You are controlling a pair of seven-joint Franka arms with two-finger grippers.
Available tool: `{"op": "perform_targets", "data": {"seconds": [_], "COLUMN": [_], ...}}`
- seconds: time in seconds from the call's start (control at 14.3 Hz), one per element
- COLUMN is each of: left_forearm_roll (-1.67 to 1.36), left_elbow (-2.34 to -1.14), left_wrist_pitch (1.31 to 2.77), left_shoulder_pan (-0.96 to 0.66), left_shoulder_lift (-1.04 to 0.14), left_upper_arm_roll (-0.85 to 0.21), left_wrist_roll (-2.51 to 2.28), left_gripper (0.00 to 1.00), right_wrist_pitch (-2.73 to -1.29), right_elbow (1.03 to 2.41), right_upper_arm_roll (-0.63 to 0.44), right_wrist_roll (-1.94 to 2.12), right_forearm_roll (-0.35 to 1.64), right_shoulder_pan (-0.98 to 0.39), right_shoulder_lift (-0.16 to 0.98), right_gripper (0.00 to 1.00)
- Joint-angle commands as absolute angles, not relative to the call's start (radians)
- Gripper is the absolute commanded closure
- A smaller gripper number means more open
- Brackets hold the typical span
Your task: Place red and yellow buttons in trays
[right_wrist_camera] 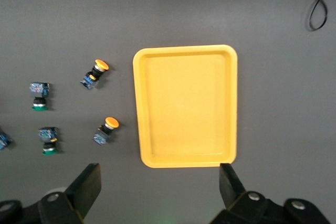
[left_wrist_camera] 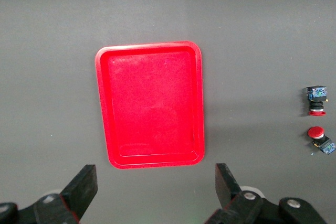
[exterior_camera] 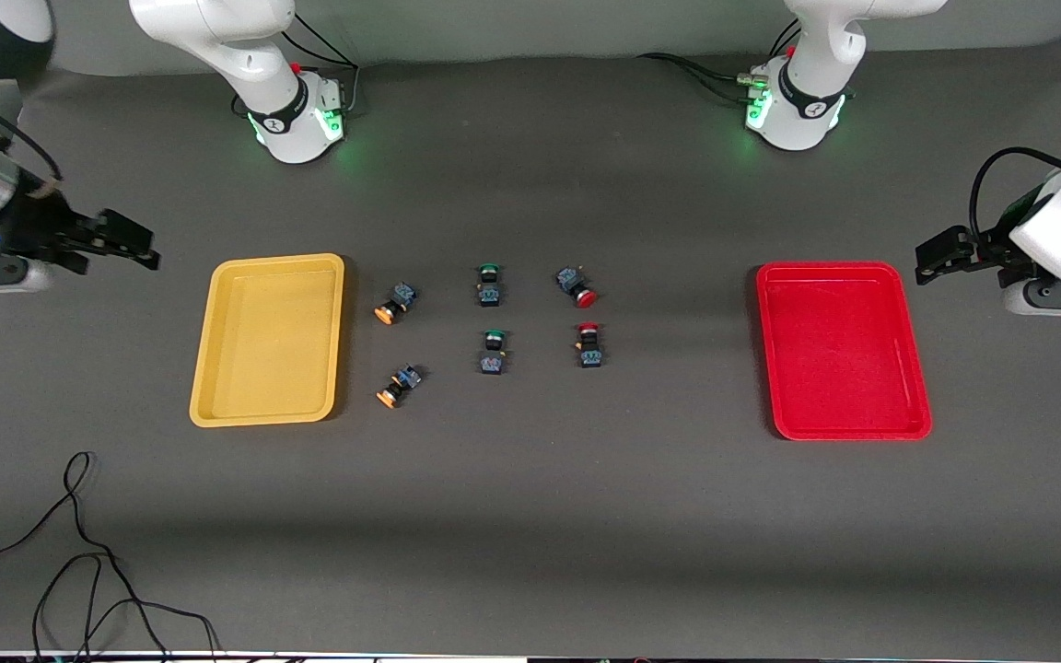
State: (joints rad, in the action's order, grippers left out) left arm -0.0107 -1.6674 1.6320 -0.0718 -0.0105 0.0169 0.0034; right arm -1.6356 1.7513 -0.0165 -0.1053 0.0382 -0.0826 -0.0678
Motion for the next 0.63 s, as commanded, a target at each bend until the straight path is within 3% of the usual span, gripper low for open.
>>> {"op": "perform_targets", "data": {"seconds": [0.0,0.42,0.56], "left_forearm_roll": [-0.002,-0.008,-0.008], "left_elbow": [-1.655,-1.655,-1.661], "left_wrist_pitch": [1.634,1.634,1.615], "left_shoulder_pan": [-0.077,-0.083,-0.109], "left_shoulder_lift": [-0.015,-0.018,-0.017], "left_upper_arm_roll": [0.020,0.018,0.003], "left_wrist_roll": [0.003,-0.014,-0.055], "left_gripper": [0.00,0.00,0.00], "right_wrist_pitch": [-1.710,-2.108,-2.209], "right_elbow": [1.802,2.202,2.272], "right_upper_arm_roll": [-0.015,-0.015,-0.015], "right_wrist_roll": [-0.327,-0.765,-0.810], "right_forearm_roll": [0.028,0.040,0.041], "right_shoulder_pan": [-0.182,-0.396,-0.423], "right_shoulder_lift": [-0.038,-0.037,0.020], "right_gripper": [0.00,0.00,0.00]}}
